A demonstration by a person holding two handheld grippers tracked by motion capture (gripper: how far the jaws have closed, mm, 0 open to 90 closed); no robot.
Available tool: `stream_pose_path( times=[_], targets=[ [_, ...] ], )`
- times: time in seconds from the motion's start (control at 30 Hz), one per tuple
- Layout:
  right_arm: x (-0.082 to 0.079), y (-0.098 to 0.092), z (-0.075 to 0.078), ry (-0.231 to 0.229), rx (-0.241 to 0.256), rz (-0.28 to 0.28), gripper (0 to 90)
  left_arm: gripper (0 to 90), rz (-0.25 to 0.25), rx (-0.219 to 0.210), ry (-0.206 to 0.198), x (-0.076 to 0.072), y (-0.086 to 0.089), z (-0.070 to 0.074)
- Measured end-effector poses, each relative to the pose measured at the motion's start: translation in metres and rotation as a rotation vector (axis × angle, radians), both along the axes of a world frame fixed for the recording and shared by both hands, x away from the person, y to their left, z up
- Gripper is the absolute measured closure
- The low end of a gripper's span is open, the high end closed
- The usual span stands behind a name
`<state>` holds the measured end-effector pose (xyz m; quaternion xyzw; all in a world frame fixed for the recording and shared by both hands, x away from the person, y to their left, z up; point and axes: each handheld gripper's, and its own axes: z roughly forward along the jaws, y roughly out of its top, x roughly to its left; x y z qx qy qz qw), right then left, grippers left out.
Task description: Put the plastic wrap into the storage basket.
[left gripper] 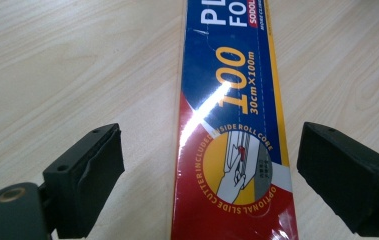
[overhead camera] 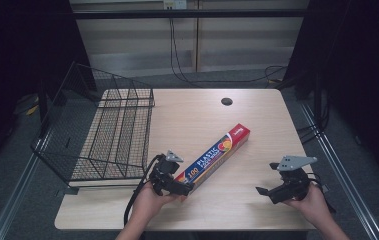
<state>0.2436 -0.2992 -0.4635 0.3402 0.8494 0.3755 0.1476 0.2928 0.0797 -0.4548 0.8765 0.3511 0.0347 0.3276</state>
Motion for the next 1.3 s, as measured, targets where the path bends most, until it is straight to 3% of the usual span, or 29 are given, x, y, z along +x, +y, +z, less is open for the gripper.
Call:
stream_pose_path(
  times=[0.37,0.8,0.97,1.17,1.3],
  targets=[
    [0.0,-0.004,0.001,-0.007,0.013,-0.009,2.9,8.5,0.008,-0.032,-0.009,0.004,-0.001,0.006],
    [-0.006,-0.011,0.002,-0.003,0.027,-0.031,3.4,5.9,0.01,-0.037,-0.011,0.011,-0.005,0.015],
    [-0.008,-0.015,0.003,0.004,0.05,-0.045,3.4,6.2,-0.028,-0.023,0.002,0.012,-0.014,0.018],
    [-0.013,-0.015,0.003,0.001,0.035,-0.043,3.5,6.5,-0.074,-0.008,0.013,0.018,-0.031,0.023],
    [-0.014,-0.016,0.003,0.0,0.039,-0.043,3.5,6.7,-0.078,0.003,0.019,0.021,-0.04,0.025]
  ],
)
